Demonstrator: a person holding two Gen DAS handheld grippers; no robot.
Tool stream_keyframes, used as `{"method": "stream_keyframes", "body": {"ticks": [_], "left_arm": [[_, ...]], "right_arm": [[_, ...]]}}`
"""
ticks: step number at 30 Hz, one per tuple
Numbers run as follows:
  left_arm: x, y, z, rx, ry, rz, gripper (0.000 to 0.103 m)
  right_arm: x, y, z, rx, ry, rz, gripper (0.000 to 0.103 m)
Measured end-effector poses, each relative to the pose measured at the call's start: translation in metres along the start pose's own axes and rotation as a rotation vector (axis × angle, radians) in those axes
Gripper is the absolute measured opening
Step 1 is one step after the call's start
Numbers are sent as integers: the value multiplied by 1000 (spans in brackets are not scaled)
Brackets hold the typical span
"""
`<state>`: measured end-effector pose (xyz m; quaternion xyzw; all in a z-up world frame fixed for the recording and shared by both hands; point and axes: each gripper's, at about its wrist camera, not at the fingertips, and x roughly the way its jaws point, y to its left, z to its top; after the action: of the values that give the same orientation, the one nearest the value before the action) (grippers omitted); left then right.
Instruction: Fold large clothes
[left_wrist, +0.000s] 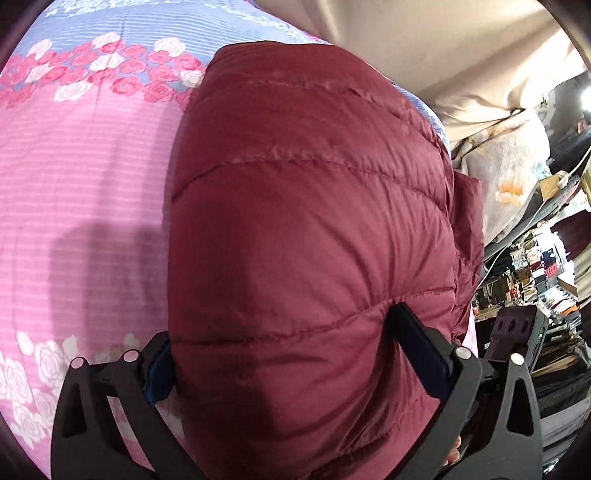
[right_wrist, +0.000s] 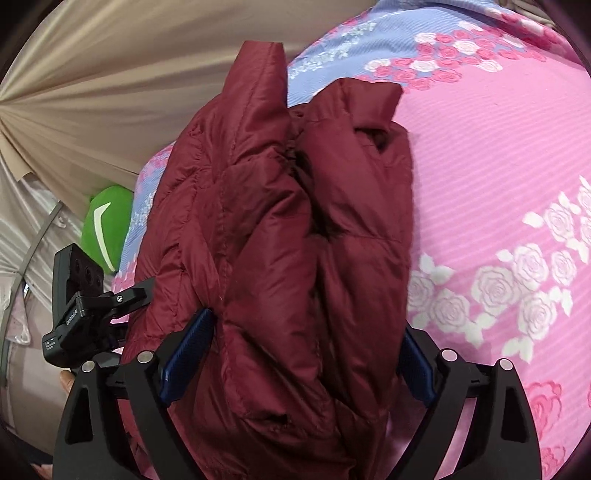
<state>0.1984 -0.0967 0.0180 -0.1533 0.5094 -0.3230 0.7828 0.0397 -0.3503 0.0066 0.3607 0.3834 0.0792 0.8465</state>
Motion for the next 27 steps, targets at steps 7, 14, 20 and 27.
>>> {"method": "stream_keyframes", "body": {"ticks": [7,14,20,27], "left_arm": [[-4,-21,-2,84,-29,26,91],[-38,-75,-9,267,-124,22,51],[-108,-137,-23,459,-288,-51,47],[-228,-200,-38,674,-614,-146,47]], "right_arm": [[4,9,6,19,16,64,49],[-28,37,4,-31,-65,22,22],[-107,82,-1,-128,-290,-3,21],[-208,169,5,-341,-609,42,21]]}}
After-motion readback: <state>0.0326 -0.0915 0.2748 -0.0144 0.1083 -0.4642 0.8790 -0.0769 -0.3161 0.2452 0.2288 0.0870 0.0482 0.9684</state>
